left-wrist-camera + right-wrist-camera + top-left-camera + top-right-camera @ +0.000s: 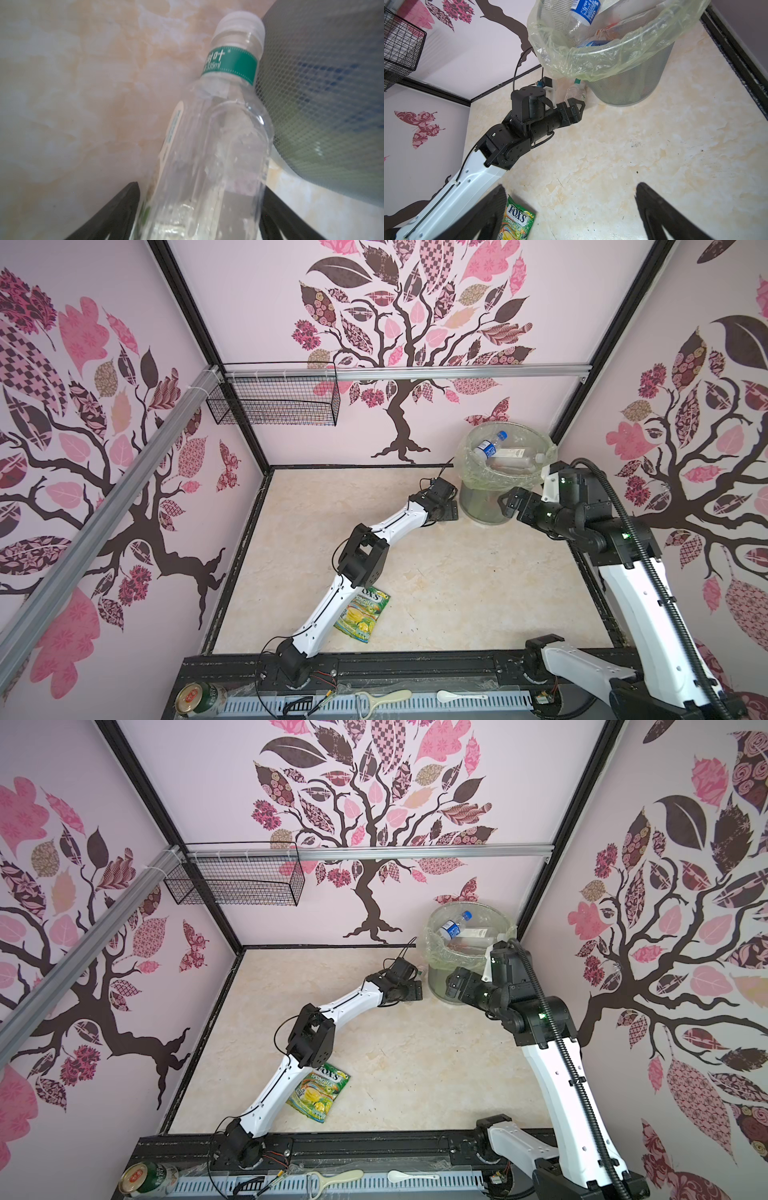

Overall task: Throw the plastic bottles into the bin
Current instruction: 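Close the left gripper around the small green-labelled bottle beside the bin, then lift the small bottle with the left gripper while the right reaches to it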

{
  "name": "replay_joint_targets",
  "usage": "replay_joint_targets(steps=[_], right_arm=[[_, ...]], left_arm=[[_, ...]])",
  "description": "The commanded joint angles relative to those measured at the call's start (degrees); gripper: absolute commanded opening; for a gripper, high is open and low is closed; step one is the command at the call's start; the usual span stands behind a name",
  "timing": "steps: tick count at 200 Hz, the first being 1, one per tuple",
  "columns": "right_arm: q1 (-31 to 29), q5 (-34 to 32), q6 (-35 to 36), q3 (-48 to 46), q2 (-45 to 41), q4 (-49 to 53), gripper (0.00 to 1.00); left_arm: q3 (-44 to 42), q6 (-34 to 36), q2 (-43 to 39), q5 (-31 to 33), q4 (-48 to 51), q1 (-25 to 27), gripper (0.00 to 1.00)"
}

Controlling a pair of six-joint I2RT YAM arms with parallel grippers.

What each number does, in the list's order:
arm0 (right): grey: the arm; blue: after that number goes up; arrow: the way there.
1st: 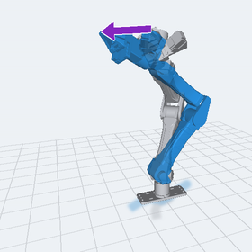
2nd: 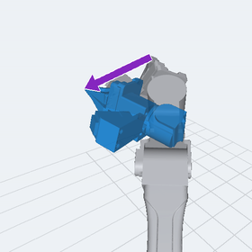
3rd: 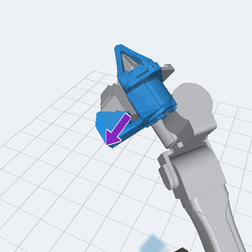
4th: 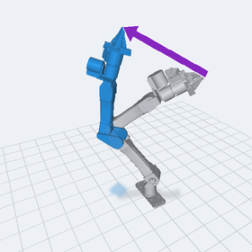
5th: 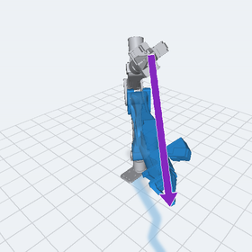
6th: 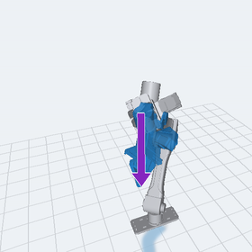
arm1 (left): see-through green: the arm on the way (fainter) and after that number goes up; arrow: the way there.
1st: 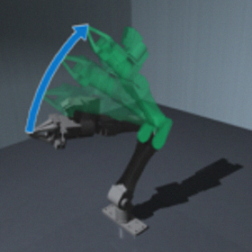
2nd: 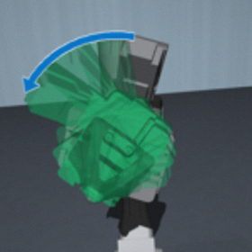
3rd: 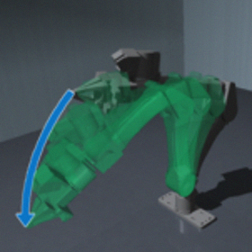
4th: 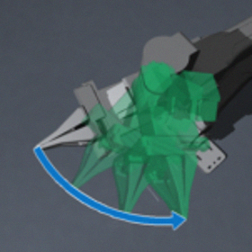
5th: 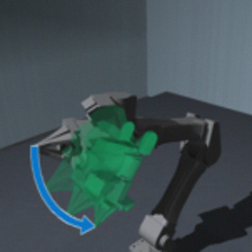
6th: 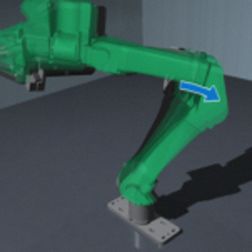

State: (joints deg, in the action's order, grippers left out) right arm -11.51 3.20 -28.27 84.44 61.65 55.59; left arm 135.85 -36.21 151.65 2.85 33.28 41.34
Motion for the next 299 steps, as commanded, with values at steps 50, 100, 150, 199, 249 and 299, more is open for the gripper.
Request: replay_joint_targets(steps=[50,100,150,199,249,299], right_arm=[[0.15,1.03,1.05,1.53,1.77,-0.02,1.00],[0.17,7.53,-0.90,-1.38,2.62,-3.73,1.00],[-1.51,9.13,-1.74,-3.59,3.68,-5.30,1.00],[-4.35,10.14,-3.48,-9.24,6.13,-10.93,1.00],[-6.56,11.76,-6.41,-14.47,10.55,-20.88,1.00],[-9.39,12.23,-11.83,-16.59,14.86,-30.49,1.00]], left_arm=[[-1.61,-3.28,-2.46,-5.43,-0.03,-0.53,0.61],[-24.96,-11.17,-18.58,-12.50,-10.59,-3.43,0.56],[-44.79,-14.28,-36.31,-16.89,-16.29,-6.08,0.56],[-56.08,-12.54,-50.35,-20.74,-12.96,-6.25,0.56],[-65.52,-13.26,-65.24,-19.82,-10.43,-8.35,0.55],[-69.59,-8.62,-75.23,-21.25,-4.62,-9.99,0.56]])
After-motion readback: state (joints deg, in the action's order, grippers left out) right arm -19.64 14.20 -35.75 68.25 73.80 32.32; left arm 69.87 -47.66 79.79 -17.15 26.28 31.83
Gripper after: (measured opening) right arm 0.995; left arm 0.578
